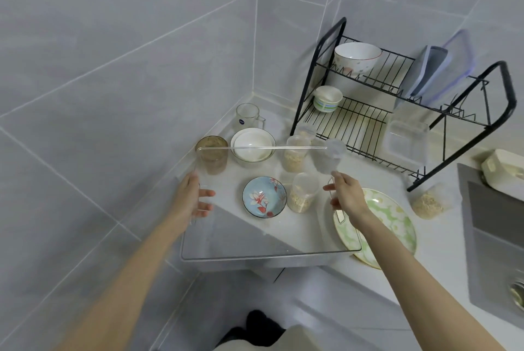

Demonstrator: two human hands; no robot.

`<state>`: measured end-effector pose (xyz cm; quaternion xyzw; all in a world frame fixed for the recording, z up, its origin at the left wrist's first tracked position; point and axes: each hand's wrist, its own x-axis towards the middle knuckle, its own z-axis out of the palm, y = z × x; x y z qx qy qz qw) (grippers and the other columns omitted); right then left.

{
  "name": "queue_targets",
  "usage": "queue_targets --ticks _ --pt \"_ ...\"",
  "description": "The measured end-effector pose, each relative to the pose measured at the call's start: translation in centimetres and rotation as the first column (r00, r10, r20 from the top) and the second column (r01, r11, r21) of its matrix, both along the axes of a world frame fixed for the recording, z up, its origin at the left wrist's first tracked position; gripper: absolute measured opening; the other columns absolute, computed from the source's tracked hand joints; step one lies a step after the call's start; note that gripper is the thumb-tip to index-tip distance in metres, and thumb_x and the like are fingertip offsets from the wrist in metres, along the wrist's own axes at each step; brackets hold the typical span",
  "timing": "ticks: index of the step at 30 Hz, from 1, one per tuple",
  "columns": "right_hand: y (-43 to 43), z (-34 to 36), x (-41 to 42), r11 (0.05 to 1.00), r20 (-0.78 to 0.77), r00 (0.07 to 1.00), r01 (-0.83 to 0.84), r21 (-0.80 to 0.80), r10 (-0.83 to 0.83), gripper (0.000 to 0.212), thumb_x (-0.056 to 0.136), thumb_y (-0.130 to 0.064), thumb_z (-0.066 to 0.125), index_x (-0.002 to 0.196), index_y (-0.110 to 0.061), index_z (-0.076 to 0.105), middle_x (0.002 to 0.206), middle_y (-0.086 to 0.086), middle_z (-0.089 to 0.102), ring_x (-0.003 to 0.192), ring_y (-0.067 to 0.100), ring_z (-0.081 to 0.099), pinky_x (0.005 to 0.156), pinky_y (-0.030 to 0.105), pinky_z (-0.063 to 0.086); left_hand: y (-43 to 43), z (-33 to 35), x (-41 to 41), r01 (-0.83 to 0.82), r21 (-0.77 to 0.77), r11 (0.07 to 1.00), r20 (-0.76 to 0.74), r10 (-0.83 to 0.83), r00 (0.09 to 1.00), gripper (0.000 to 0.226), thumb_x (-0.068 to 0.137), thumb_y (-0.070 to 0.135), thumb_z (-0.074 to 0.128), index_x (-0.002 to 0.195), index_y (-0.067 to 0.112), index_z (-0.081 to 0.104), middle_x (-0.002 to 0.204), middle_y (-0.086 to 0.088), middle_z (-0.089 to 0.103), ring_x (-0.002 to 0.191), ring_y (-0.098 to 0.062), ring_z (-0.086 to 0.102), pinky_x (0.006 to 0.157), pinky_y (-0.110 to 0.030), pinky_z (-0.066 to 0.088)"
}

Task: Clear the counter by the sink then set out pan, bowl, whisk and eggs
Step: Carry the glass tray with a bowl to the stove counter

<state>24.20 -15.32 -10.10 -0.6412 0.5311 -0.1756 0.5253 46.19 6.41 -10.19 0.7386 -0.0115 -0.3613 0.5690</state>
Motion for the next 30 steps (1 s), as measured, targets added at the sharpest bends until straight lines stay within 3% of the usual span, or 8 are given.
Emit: queue_targets --ticks 4,7,11,16,19,23,30 --pt "2.2 0.5 -1.1 0.997 0.059 0.997 0.055 0.061 -0.058 0.033 0.101 -0.027 0.038 0.126 -0.011 0.053 0.084 0.002 0.062 0.044 0.016 0.042 0.046 0.025 0.04 1.8 0.8 0.1 0.047 -0.002 0.999 0.043 -0.047 0.998 0.037 0.102 0.042 0.031 0.131 0.021 0.039 0.082 -0.007 0.062 0.039 -0.017 0.052 0.033 -0.016 0.041" --pt "3.9 0.8 -1.8 0.994 0.083 0.993 0.082 0.074 -0.088 0.031 0.1 -0.027 0.041 0.123 -0.013 0.055 0.082 0.003 0.062 0.037 0.014 0.04 0.04 0.022 0.039 3.4 1.1 -0.1 0.063 -0.023 0.998 0.049 -0.062 0.997 0.032 0.101 0.043 0.034 0.117 0.018 0.044 0.079 -0.008 0.061 0.033 -0.014 0.052 0.033 -0.016 0.041" --pt "6.1 1.1 -2.6 0.988 0.09 0.987 0.122 0.092 -0.13 0.031 0.099 -0.032 0.044 0.113 -0.007 0.056 0.086 0.007 0.063 0.042 0.017 0.039 0.037 0.021 0.037 5.4 0.9 -0.7 0.077 -0.037 0.996 0.033 -0.076 0.997 0.026 0.101 0.044 0.034 0.096 0.022 0.047 0.078 -0.009 0.058 0.033 -0.015 0.052 0.033 -0.018 0.04" --pt "8.4 1.0 -4.2 0.993 0.04 0.993 0.114 0.018 -0.115 0.032 0.1 -0.031 0.04 0.119 -0.01 0.056 0.085 0.007 0.062 0.034 0.017 0.043 0.036 0.021 0.038 7.6 0.2 -2.4 0.087 -0.013 0.996 0.054 -0.086 0.995 0.038 0.101 0.042 0.034 0.134 0.024 0.041 0.076 -0.007 0.057 0.039 -0.016 0.051 0.033 -0.019 0.042" --pt "9.6 1.2 -5.3 0.996 0.023 0.996 0.082 -0.02 -0.081 0.033 0.1 -0.03 0.039 0.122 -0.013 0.056 0.084 0.006 0.06 0.037 0.02 0.044 0.037 0.022 0.039 9.2 -0.1 -4.0 0.066 -0.008 0.998 0.049 -0.065 0.997 0.041 0.102 0.04 0.032 0.138 0.021 0.038 0.076 -0.007 0.055 0.037 -0.015 0.05 0.033 -0.02 0.043" --pt "11.0 1.3 -7.1 0.999 0.031 0.998 0.05 -0.021 -0.049 0.03 0.1 -0.032 0.04 0.112 -0.01 0.057 0.084 0.006 0.06 0.037 0.02 0.045 0.044 0.028 0.044 11.1 -0.4 -6.5 0.035 -0.006 0.999 0.052 -0.035 0.998 0.043 0.102 0.041 0.03 0.141 0.021 0.034 0.077 -0.008 0.055 0.034 -0.012 0.051 0.033 -0.02 0.043" --pt "13.2 1.1 -13.8 0.992 0.13 0.991 -0.039 0.119 0.024 0.024 0.099 -0.032 0.041 0.107 -0.014 0.055 0.08 0.007 0.055 0.034 0.016 0.042 0.043 0.026 0.041 14.8 -0.9 -13.8 -0.026 0.005 1.0 0.081 0.025 0.996 0.042 0.103 0.04 0.026 0.137 0.017 0.035 0.078 -0.009 0.053 0.031 -0.01 0.049 0.031 -0.016 0.04"
